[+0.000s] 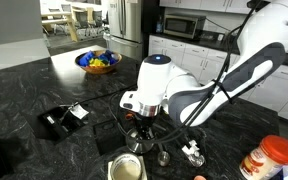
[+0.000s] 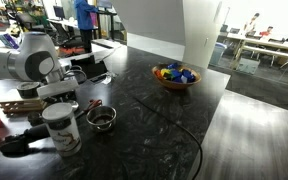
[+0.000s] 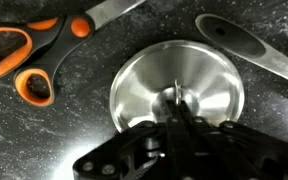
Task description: Pick the silver lid on the counter and put it on the pot
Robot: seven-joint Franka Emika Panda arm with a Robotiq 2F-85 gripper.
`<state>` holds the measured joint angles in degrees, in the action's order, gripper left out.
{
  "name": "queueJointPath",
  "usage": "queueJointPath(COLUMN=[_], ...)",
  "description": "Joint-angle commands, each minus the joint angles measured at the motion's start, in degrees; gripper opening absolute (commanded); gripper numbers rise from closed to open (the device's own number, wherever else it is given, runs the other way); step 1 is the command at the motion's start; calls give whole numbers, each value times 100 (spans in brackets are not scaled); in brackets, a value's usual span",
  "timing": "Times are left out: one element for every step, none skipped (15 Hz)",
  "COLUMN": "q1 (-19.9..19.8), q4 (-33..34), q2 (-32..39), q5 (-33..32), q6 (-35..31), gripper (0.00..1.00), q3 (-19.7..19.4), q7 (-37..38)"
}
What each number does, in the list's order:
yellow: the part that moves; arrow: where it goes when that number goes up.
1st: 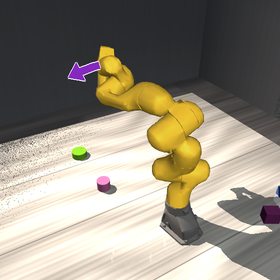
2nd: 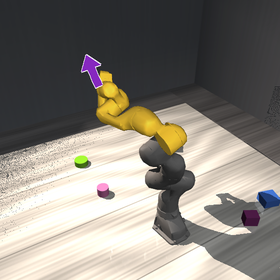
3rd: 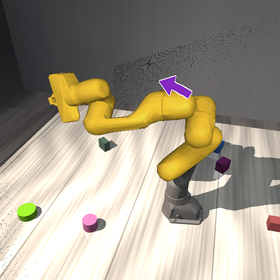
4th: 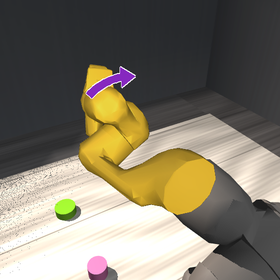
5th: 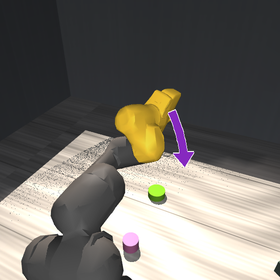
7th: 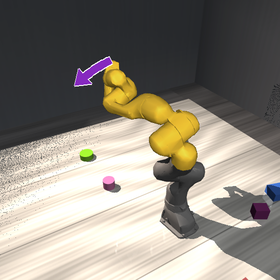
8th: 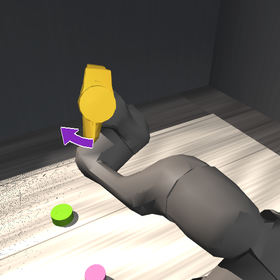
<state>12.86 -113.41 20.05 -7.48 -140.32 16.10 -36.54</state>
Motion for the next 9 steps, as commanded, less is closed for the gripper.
queueJointPath(q1=[-50, -47, -45, -38, -37, -36, -34, -37, -49], q4=[-101, -130, -150, -177, -195, -213, -222, -227, -230], q2=[-85, -129, -167, -235, -304, -402, -500, -623, -739], q5=[-11, -30, -44, -75, -93, -131, -176, -246, -286], q6=[-64, -79, -89, -86, -75, -44, -20, 31, 71], gripper=[0, 1, 1, 1, 1, 1, 1, 1, 1], q3=[44, 33, 25, 5, -10, -39, -74, -123, -159], q7=[49, 71, 93, 137, 178, 232, 303, 399, 475])
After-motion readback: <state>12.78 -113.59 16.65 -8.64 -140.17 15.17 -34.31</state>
